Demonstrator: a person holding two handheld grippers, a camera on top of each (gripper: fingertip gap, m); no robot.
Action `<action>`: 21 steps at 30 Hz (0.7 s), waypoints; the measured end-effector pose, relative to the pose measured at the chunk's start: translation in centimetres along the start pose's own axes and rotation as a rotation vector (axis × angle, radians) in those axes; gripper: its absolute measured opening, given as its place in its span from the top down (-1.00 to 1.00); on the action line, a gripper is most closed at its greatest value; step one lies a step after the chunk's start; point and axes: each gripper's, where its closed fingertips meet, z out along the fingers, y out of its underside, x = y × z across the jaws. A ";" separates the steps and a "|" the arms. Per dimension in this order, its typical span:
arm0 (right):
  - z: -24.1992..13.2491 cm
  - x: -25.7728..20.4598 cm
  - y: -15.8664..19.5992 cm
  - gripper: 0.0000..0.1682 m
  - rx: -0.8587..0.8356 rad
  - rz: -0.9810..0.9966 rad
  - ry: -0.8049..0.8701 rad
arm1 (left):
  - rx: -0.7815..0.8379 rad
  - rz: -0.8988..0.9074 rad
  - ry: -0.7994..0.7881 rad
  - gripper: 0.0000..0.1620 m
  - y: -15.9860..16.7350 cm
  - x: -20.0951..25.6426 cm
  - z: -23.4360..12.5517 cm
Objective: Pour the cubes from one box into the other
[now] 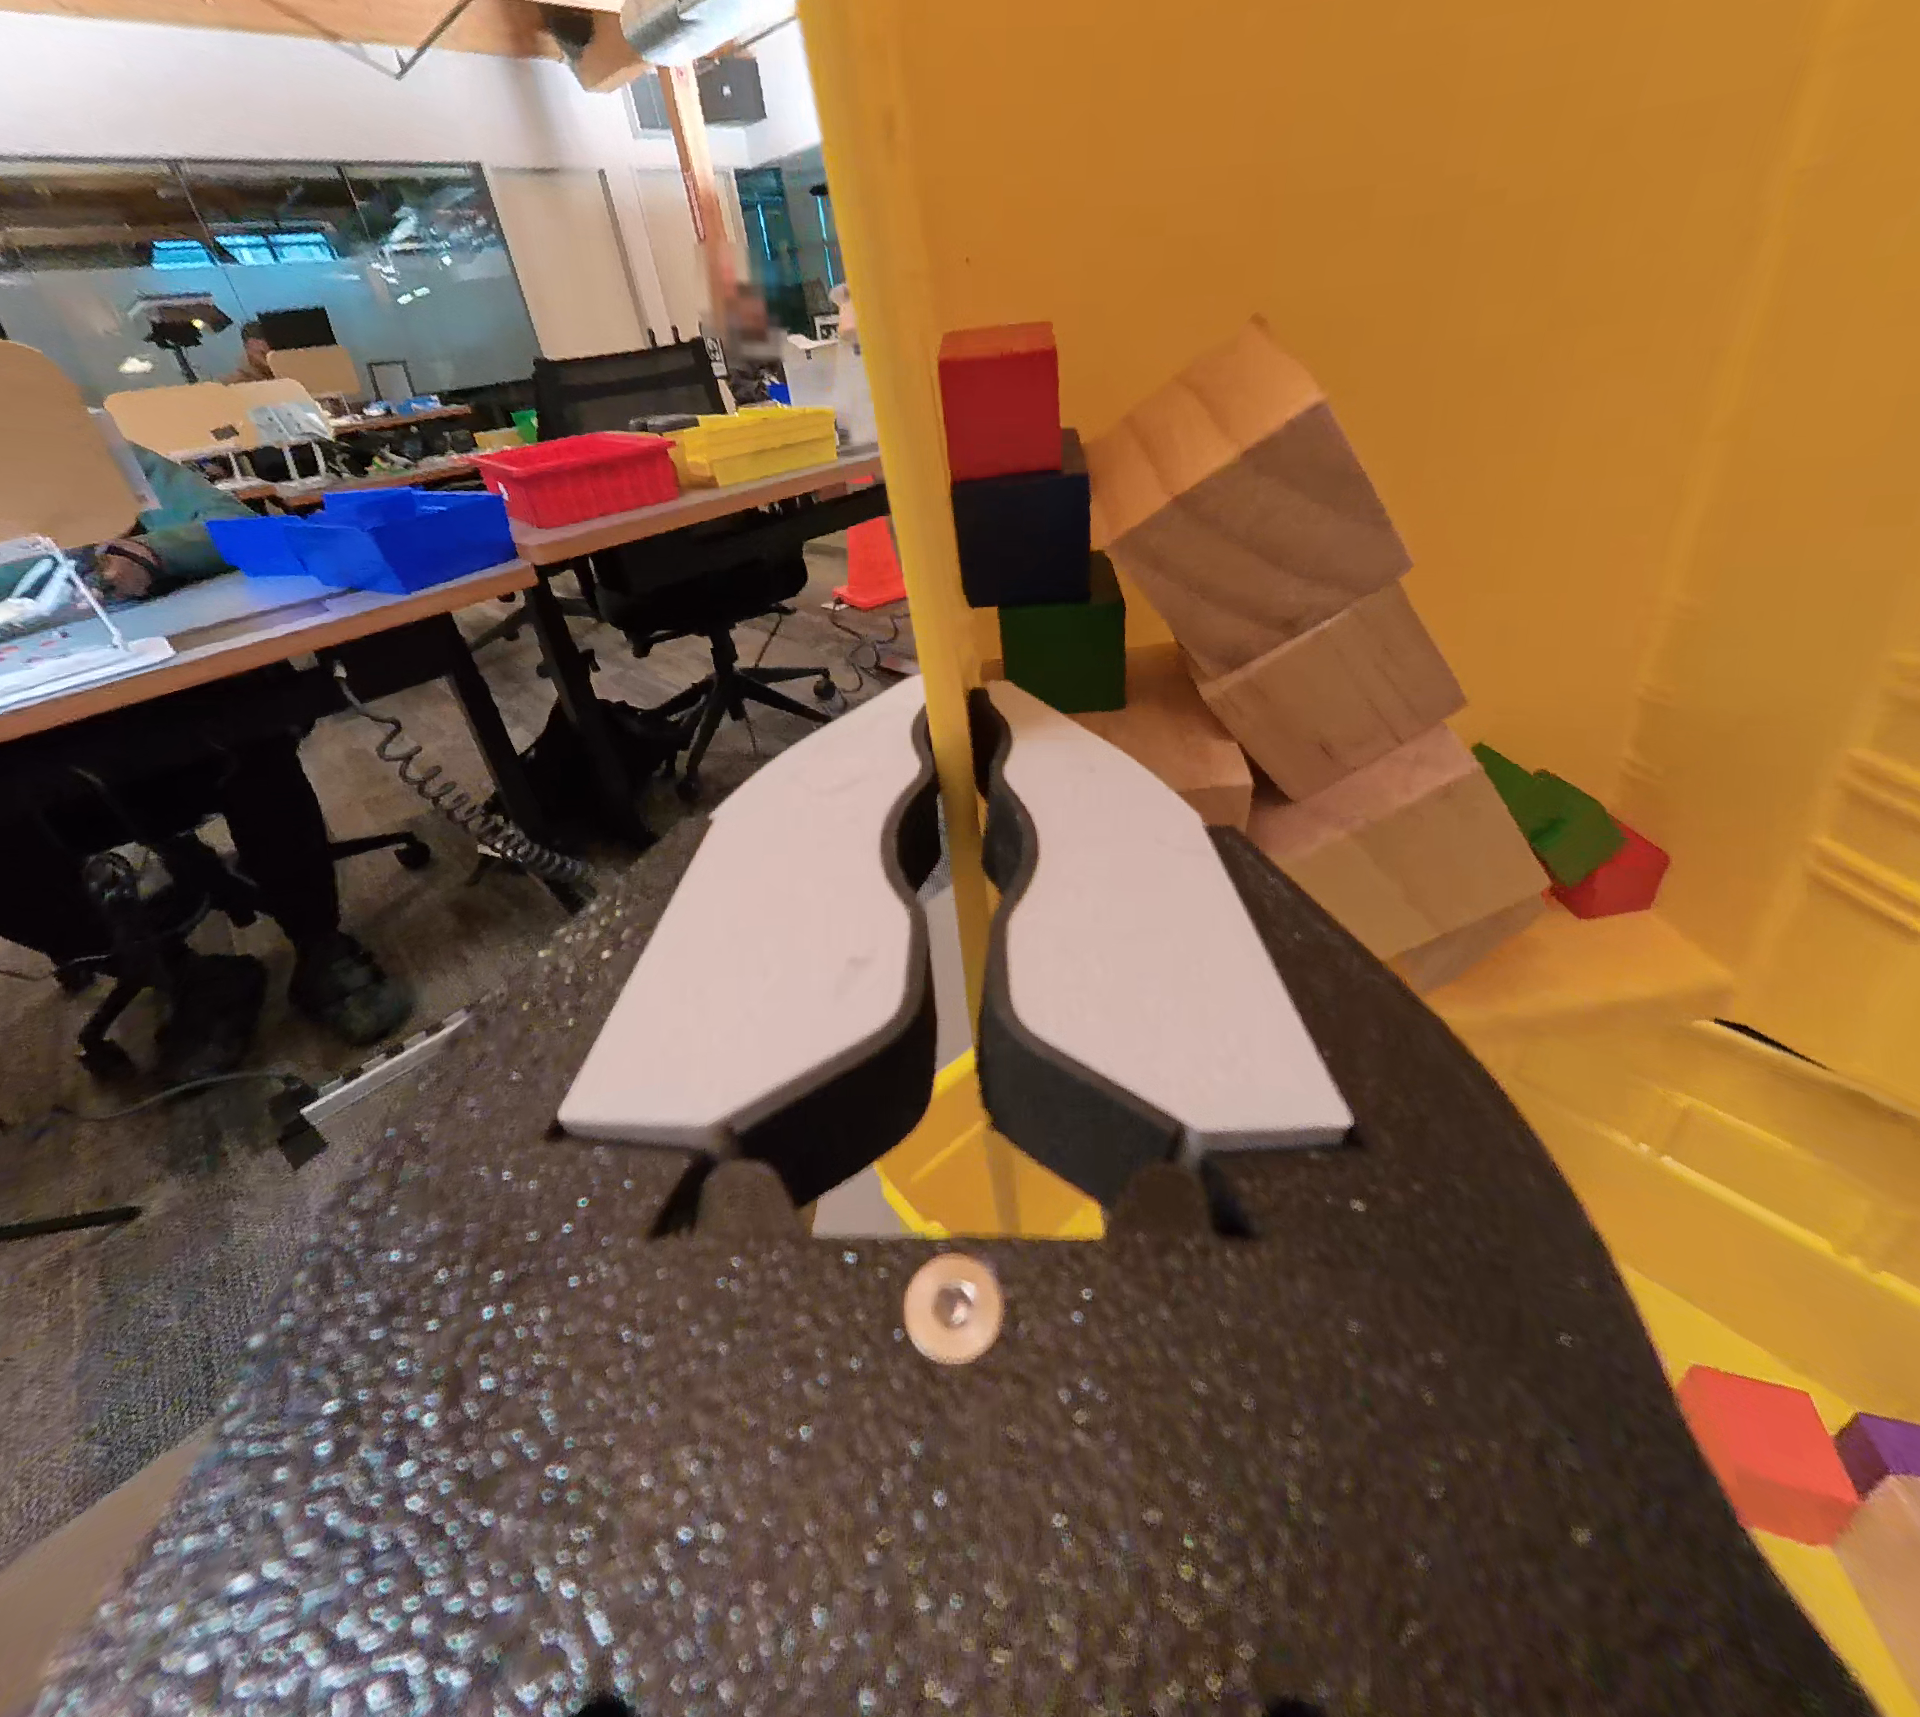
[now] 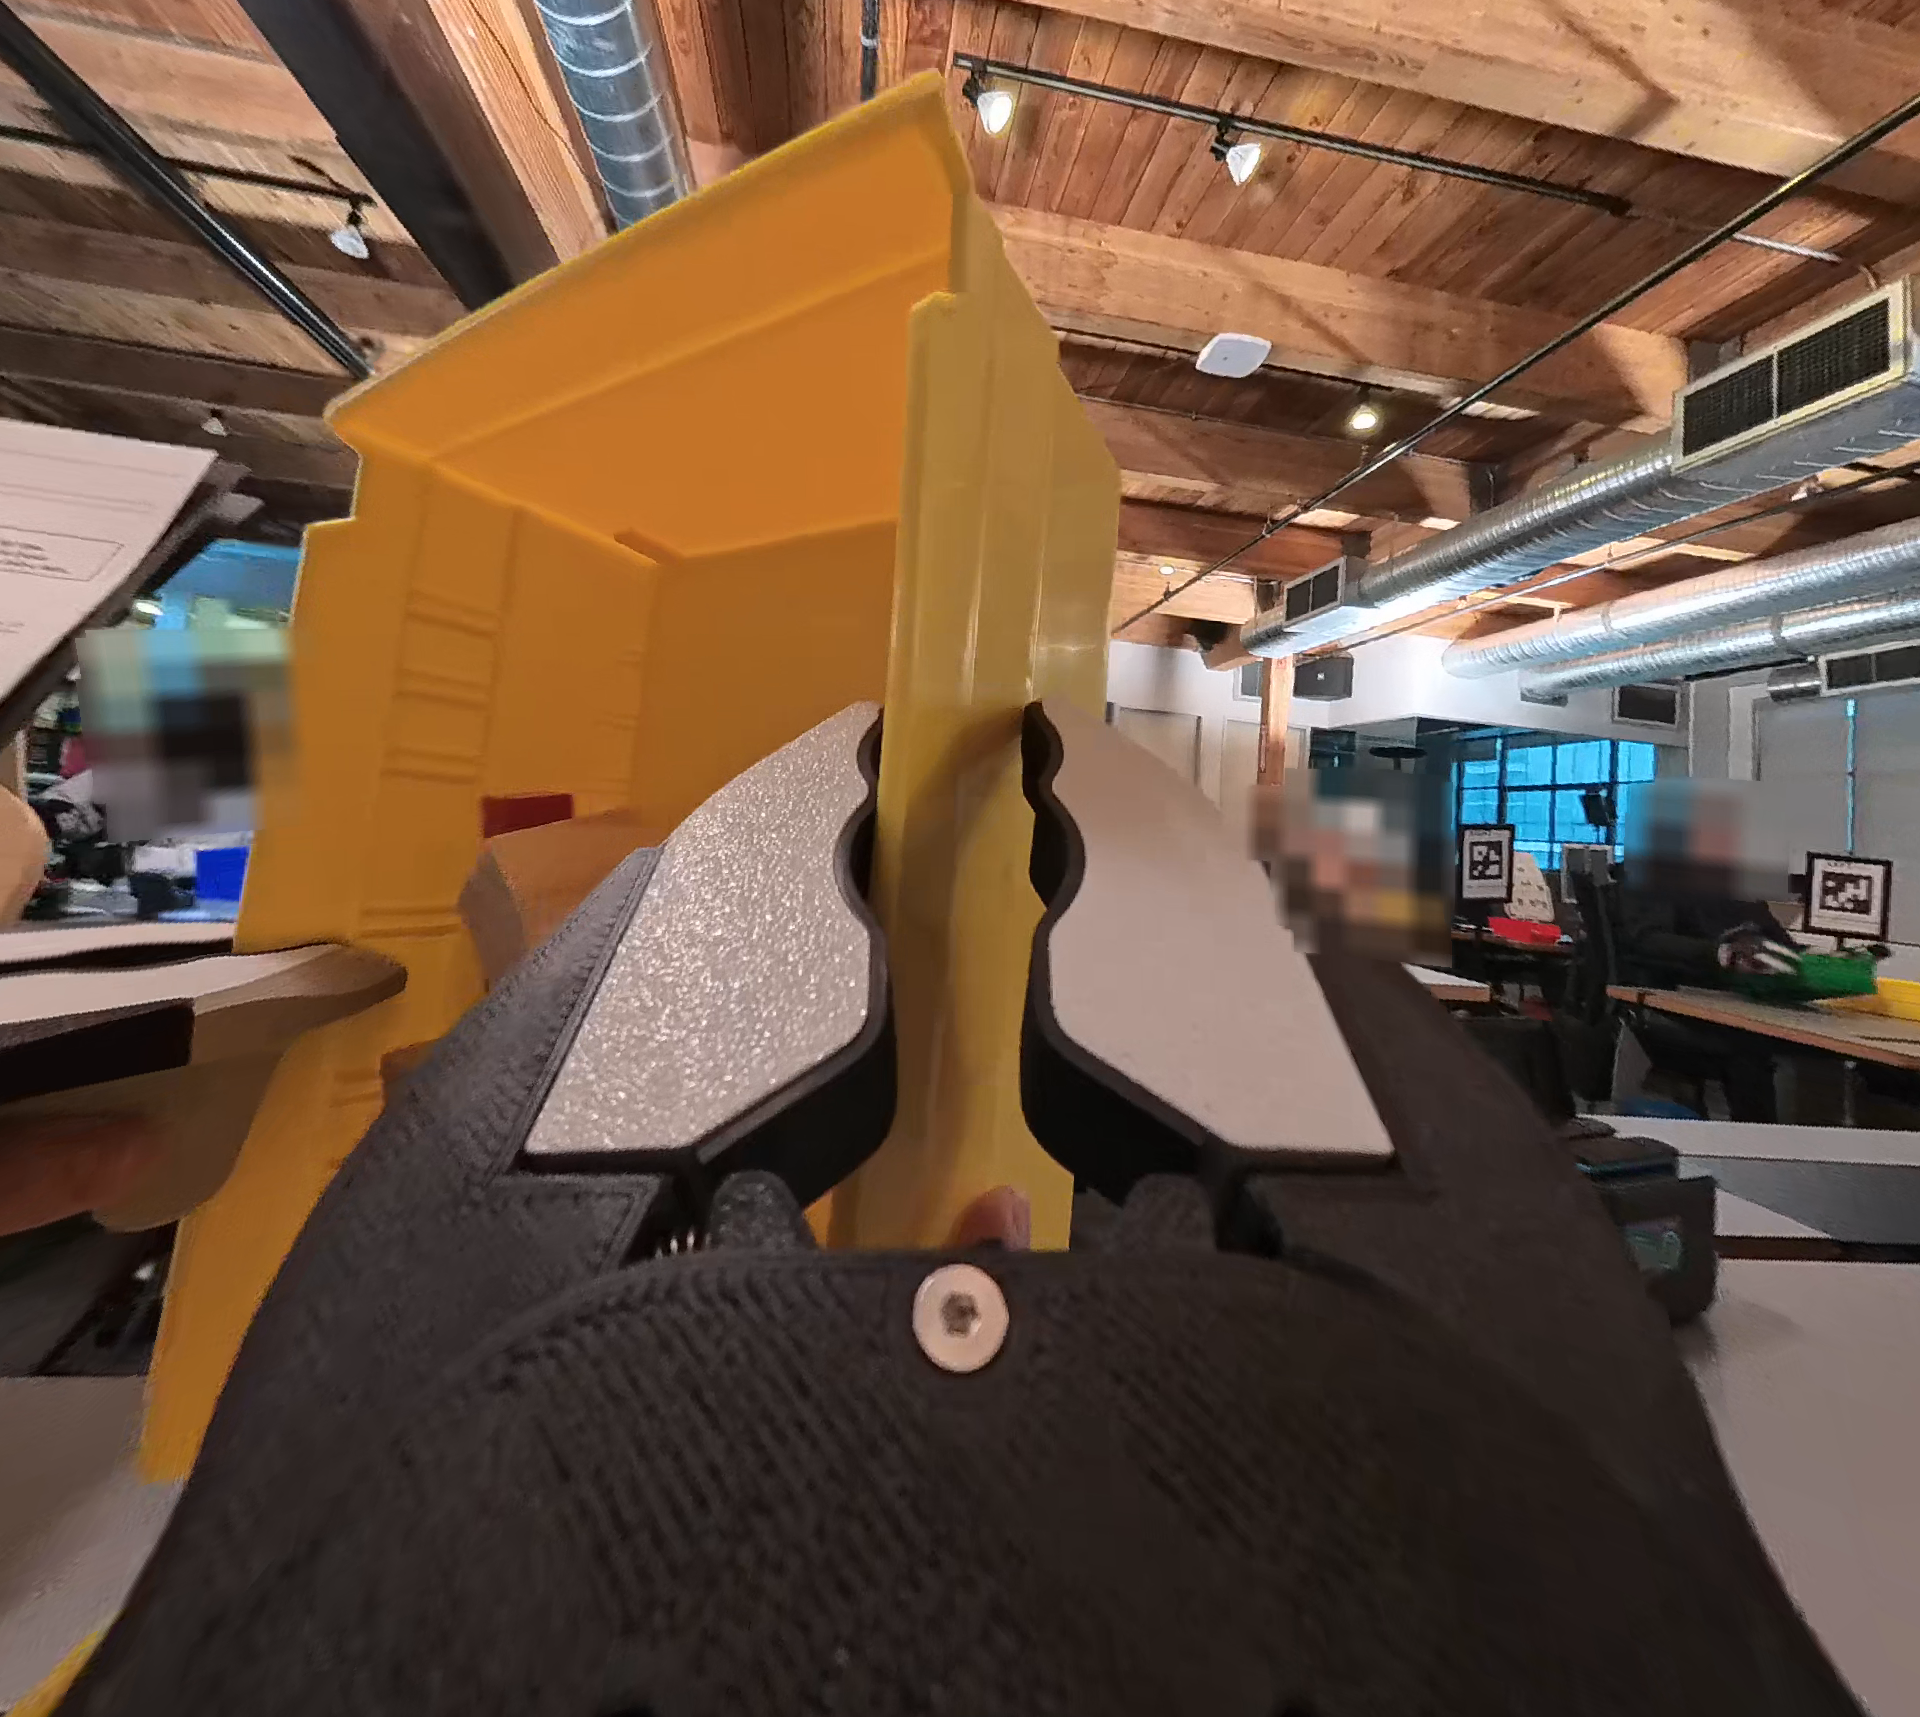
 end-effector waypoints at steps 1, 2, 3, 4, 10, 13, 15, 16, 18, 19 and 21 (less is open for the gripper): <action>-0.1 -0.1 -0.2 0.71 0.003 -0.022 -0.001 | -0.009 0.005 0.010 0.97 0.2 0.2 0.1; -0.2 -0.2 -0.4 0.71 0.016 -0.036 -0.005 | -0.003 0.003 0.016 0.96 0.2 0.2 0.1; -0.2 -0.1 -0.4 0.71 0.018 -0.046 -0.004 | 0.005 -0.007 0.031 0.97 0.3 0.3 0.2; -0.2 -0.1 -0.2 0.71 0.011 -0.050 -0.007 | -0.001 -0.005 0.038 0.96 0.5 0.4 0.3; 0.0 0.8 1.7 0.71 -0.042 -0.025 0.014 | -0.057 -0.002 0.055 0.96 1.8 0.6 1.3; 0.0 1.0 1.8 0.71 -0.047 -0.039 0.025 | -0.076 0.012 0.056 0.96 2.2 0.9 1.7; 0.2 1.0 2.0 0.71 -0.051 -0.044 0.025 | -0.085 -0.012 0.049 0.97 2.4 0.8 2.0; 0.2 1.0 2.0 0.71 -0.054 -0.048 0.022 | -0.086 -0.012 0.045 0.97 2.5 0.8 2.0; 0.4 1.0 2.1 0.71 -0.062 -0.064 0.012 | -0.093 -0.018 0.042 0.97 2.8 0.8 2.1; 0.4 0.9 2.2 0.71 -0.064 -0.072 0.009 | -0.092 -0.020 0.039 0.97 3.0 0.9 2.1; 0.5 0.7 2.2 0.72 -0.065 -0.082 -0.004 | -0.093 -0.033 0.024 0.96 3.3 0.8 2.0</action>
